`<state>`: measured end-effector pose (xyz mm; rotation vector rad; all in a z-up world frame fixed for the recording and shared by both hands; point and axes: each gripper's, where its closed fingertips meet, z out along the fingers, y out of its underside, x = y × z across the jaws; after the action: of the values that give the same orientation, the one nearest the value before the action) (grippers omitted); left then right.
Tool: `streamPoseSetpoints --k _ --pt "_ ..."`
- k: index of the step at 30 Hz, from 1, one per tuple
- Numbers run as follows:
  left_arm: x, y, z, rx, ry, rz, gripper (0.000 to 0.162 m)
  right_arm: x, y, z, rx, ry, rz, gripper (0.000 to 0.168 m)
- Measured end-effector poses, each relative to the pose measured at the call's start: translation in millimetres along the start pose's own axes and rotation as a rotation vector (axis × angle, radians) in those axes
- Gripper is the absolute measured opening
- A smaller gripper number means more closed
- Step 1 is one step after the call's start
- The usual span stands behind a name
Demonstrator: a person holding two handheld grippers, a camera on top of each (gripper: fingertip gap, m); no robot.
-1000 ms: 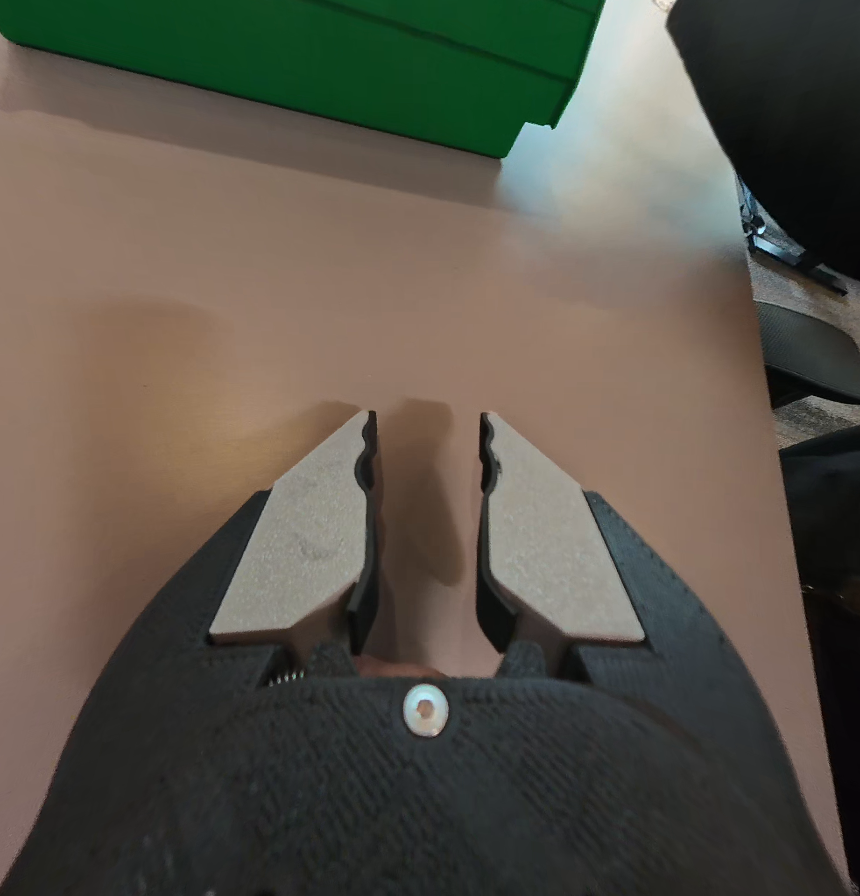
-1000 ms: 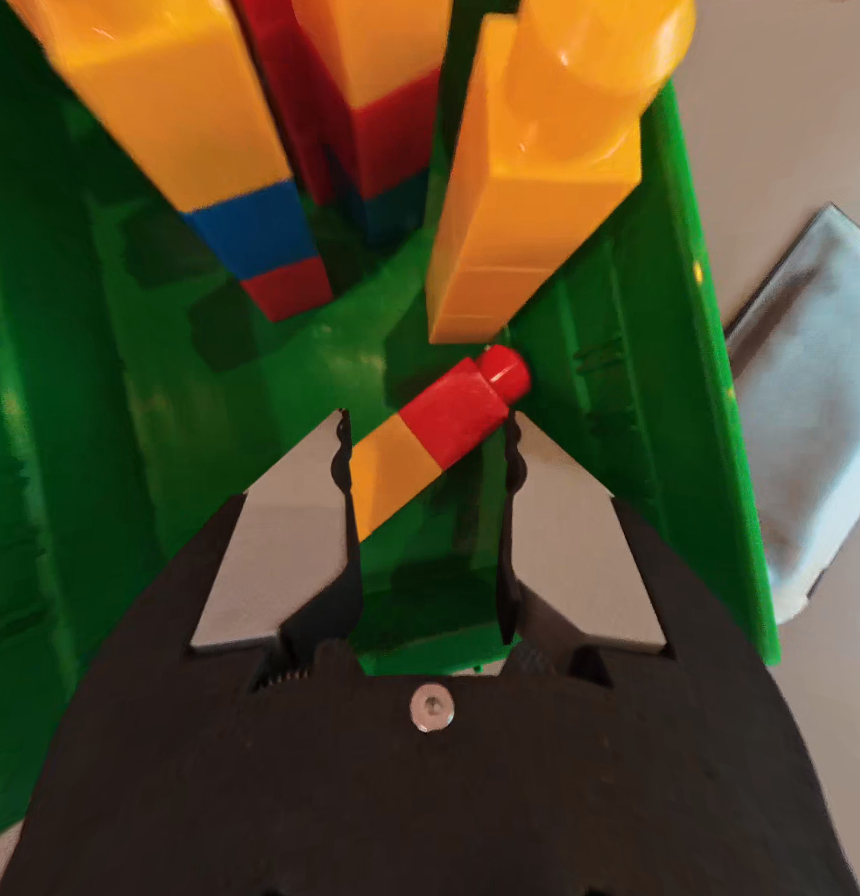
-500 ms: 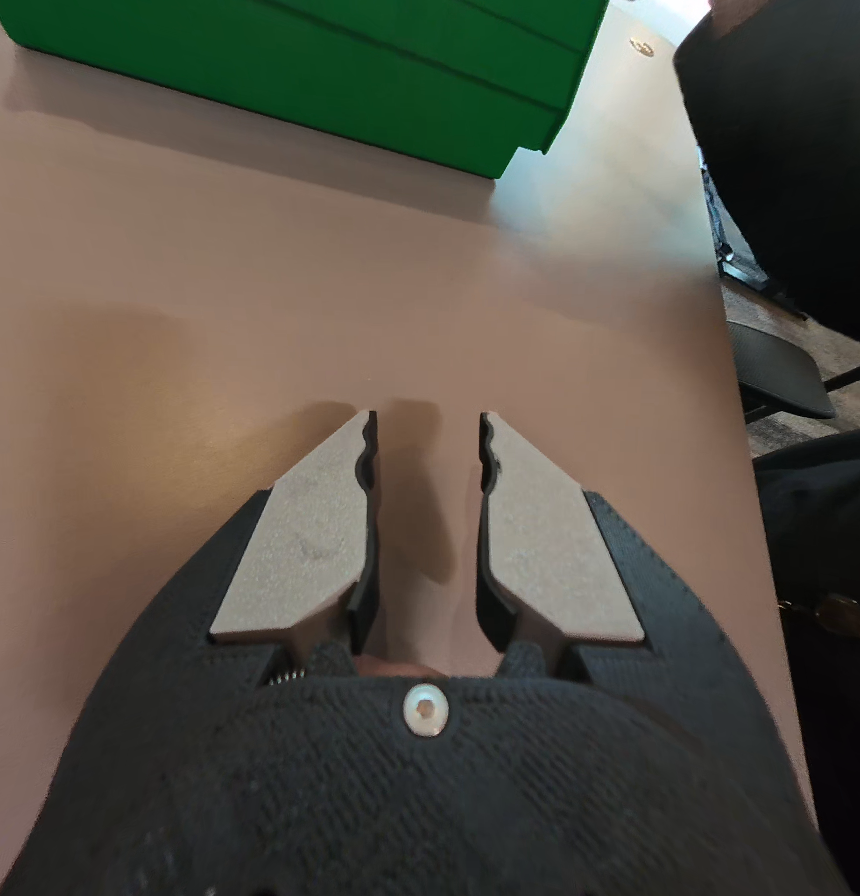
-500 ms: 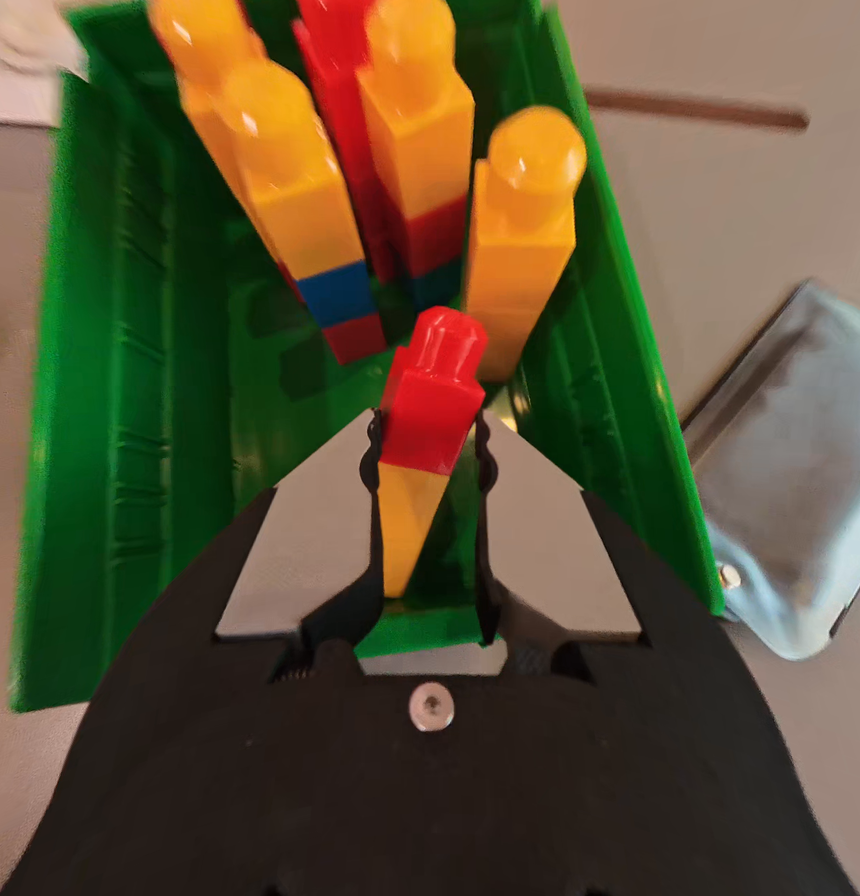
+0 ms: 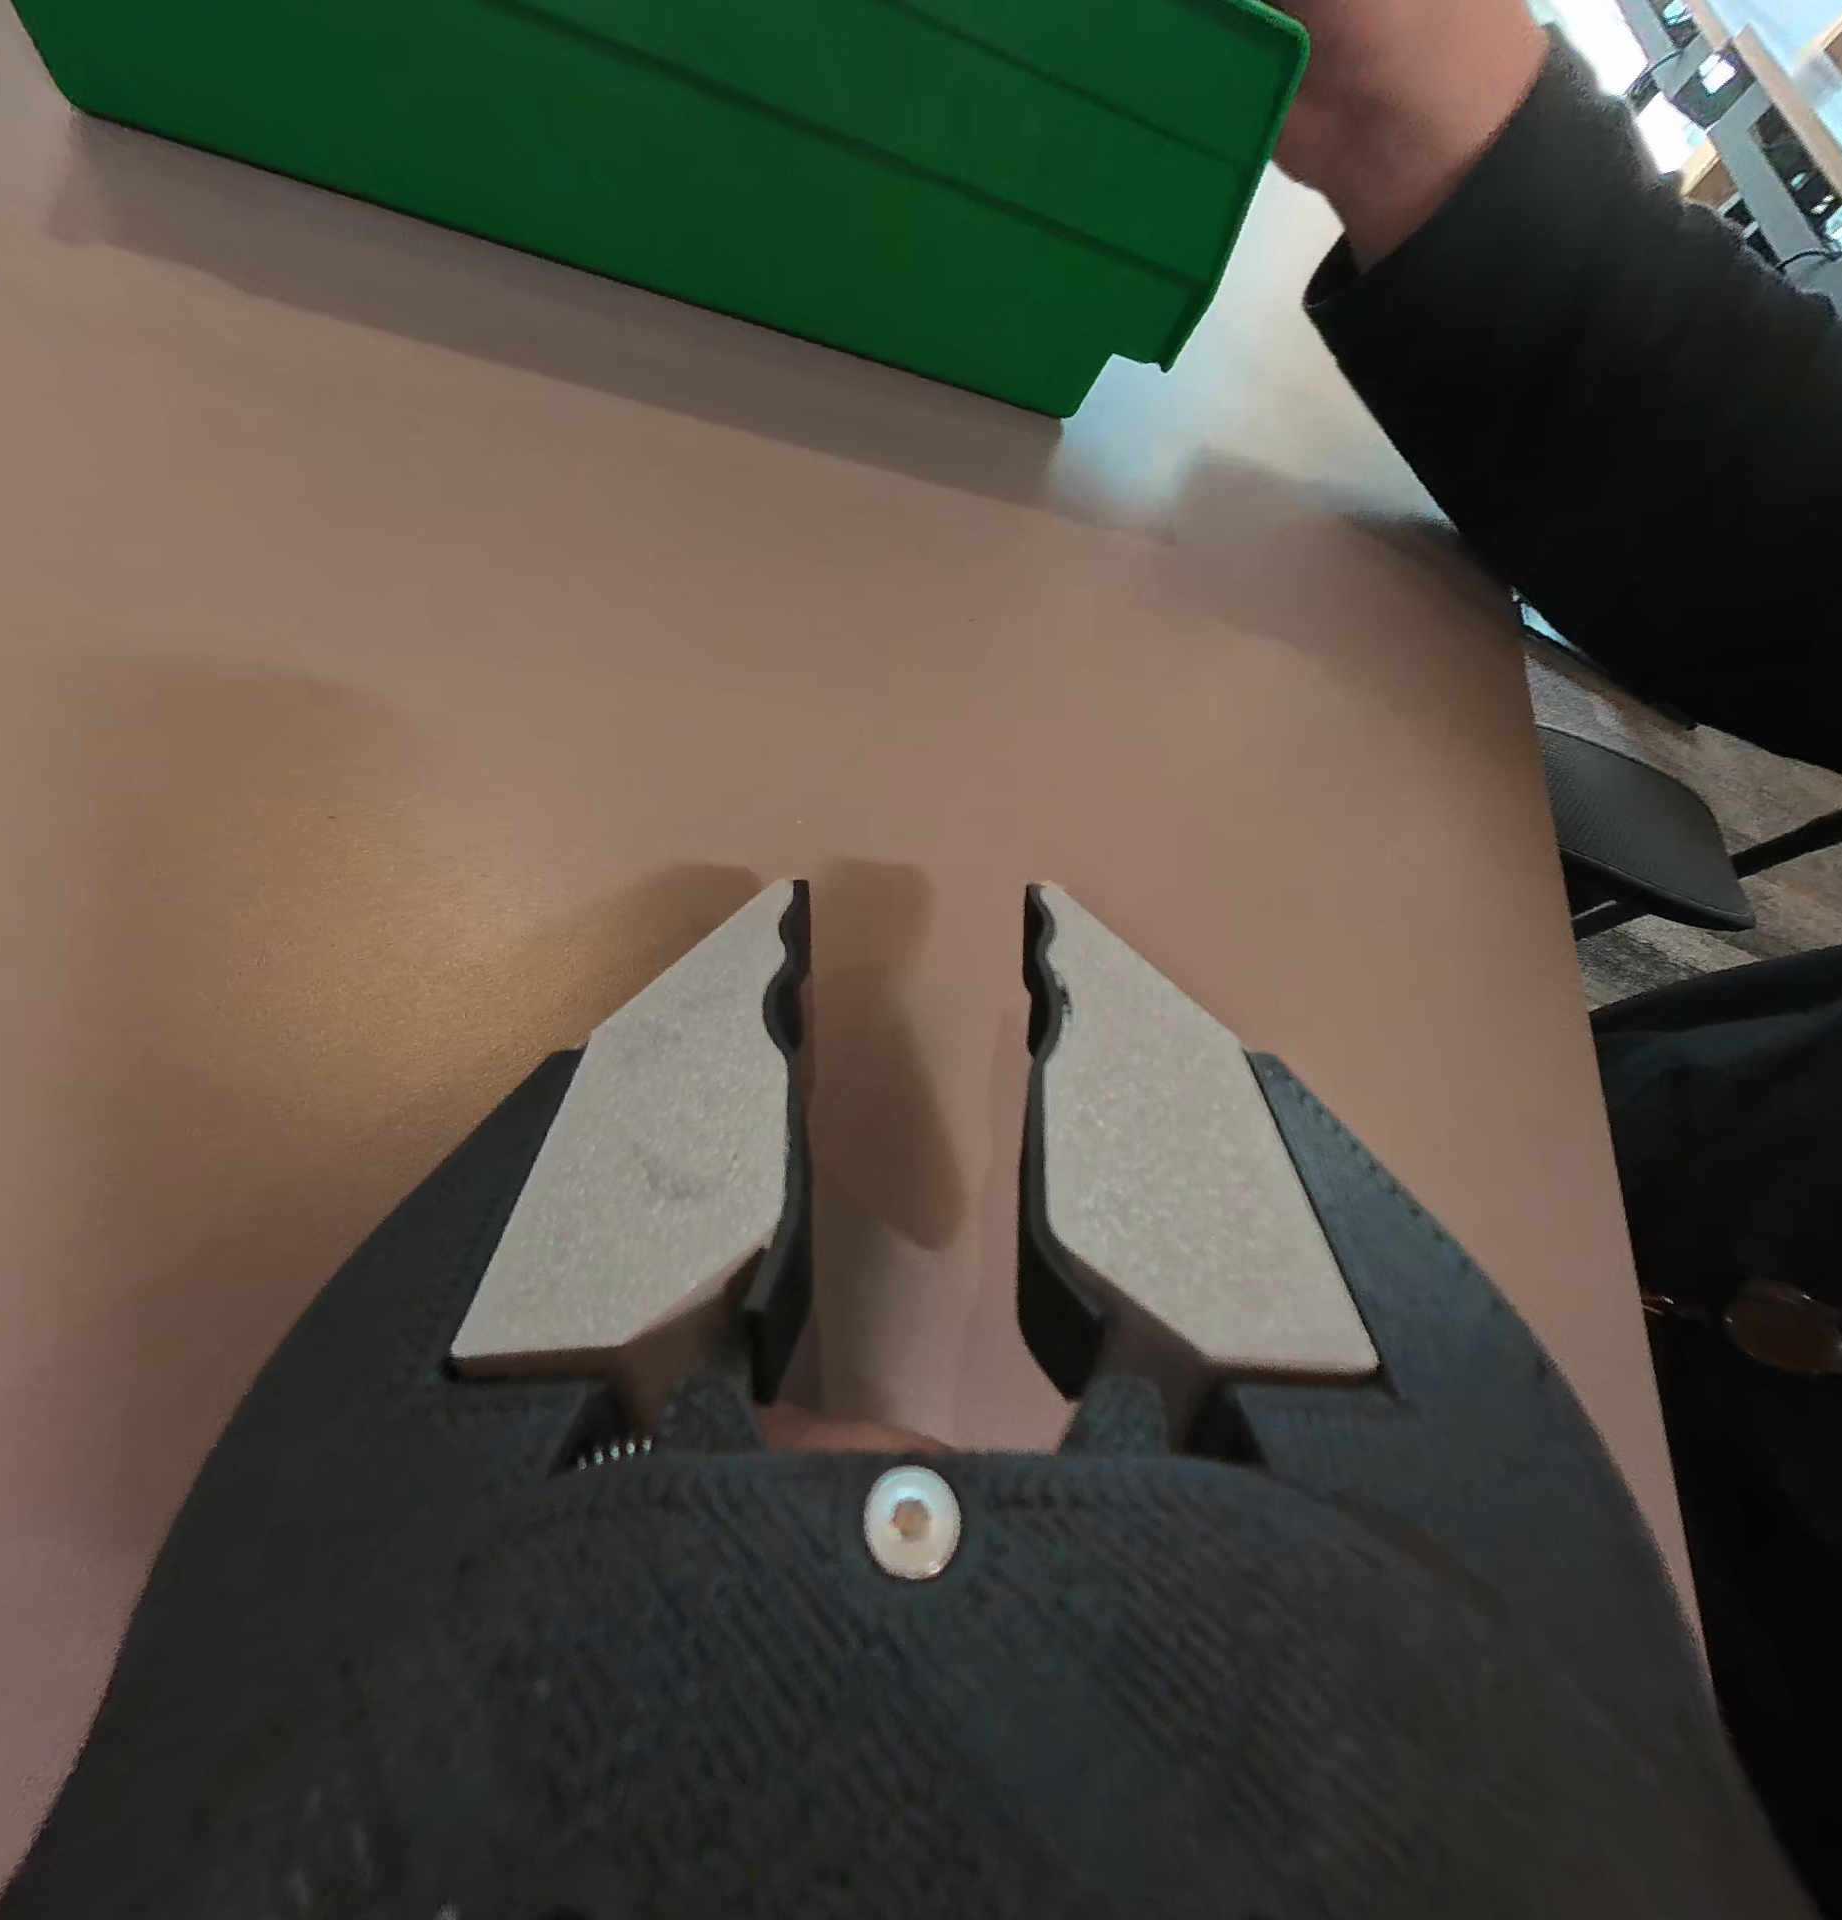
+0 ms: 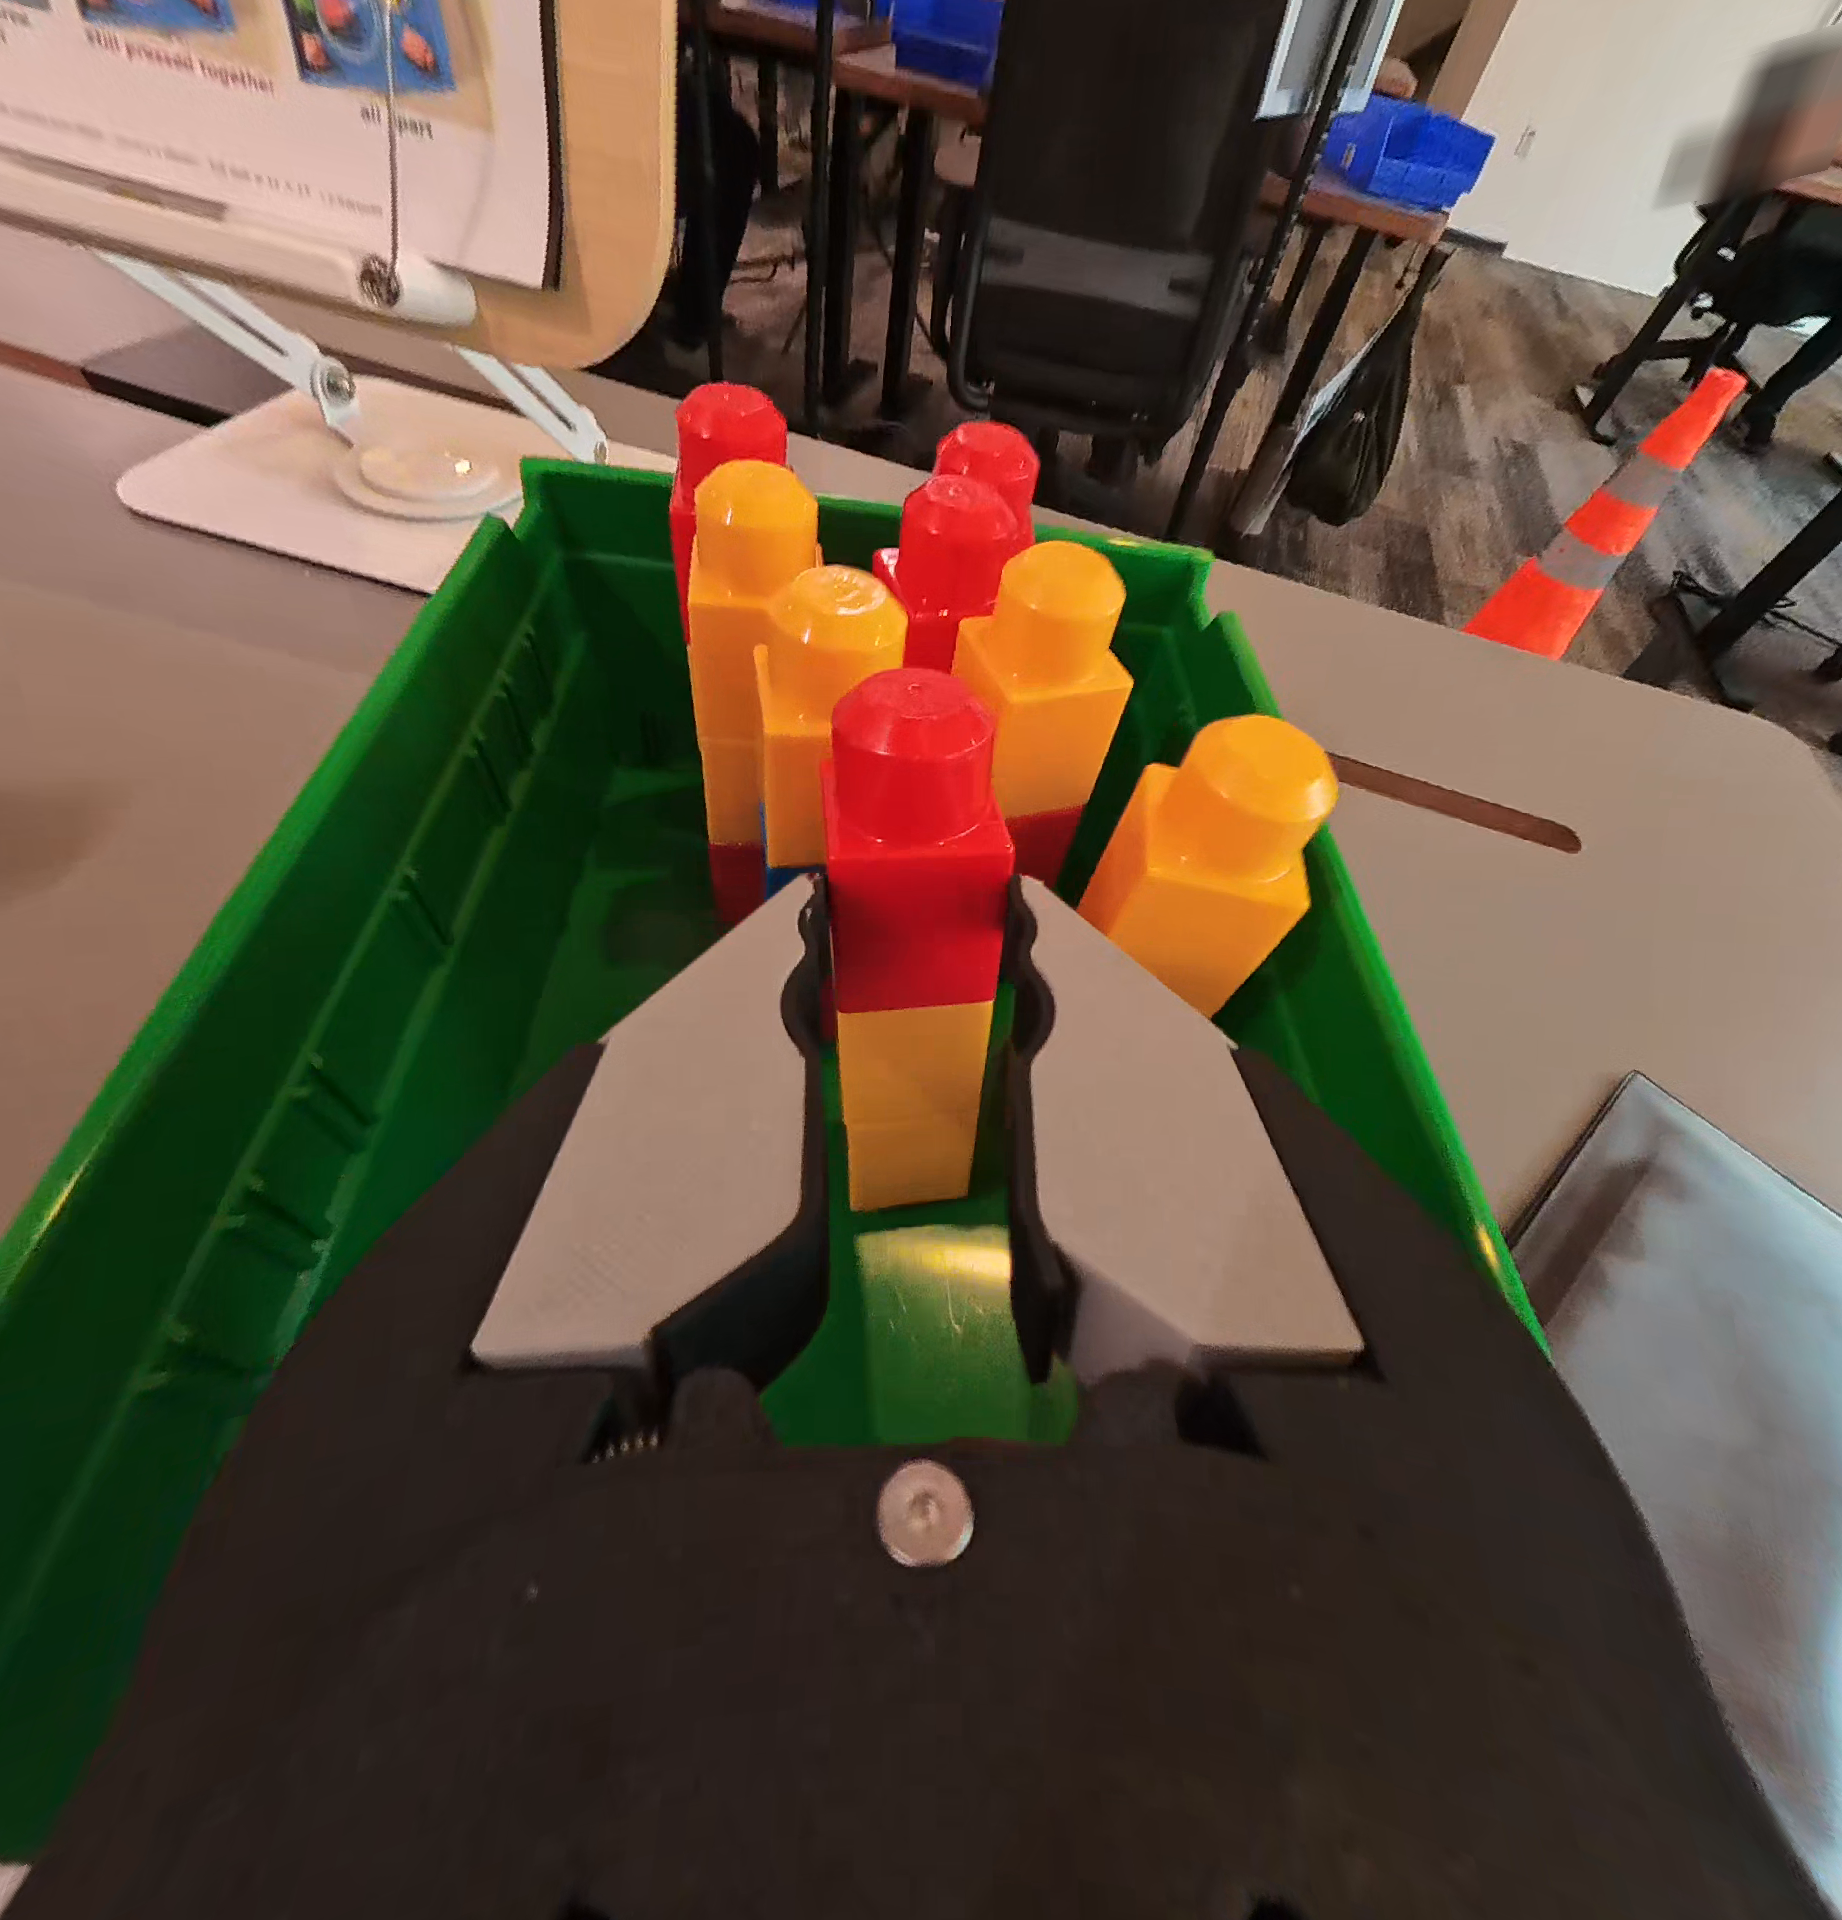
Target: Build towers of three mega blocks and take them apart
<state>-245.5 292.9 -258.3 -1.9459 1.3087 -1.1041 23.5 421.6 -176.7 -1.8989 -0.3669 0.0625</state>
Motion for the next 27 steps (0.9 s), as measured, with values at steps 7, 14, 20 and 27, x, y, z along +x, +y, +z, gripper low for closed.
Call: streamPoseSetpoints --k 7,14,20,27 --pt "1 1 1 -0.011 -0.002 0.011 0.04 3 10 -8 -0.042 -0.04 0.104 0.031" --pt "0 2 2 -0.012 -0.007 0.007 0.039 4 18 -12 -0.054 -0.047 0.117 0.044" --pt "-2 1 0 -0.001 -0.022 -0.006 0.04 2 20 -24 -0.019 -0.075 0.131 0.049" --pt "-9 2 -9 0.044 -0.149 -0.024 0.051 -24 19 -57 0.063 -0.209 0.203 0.061"
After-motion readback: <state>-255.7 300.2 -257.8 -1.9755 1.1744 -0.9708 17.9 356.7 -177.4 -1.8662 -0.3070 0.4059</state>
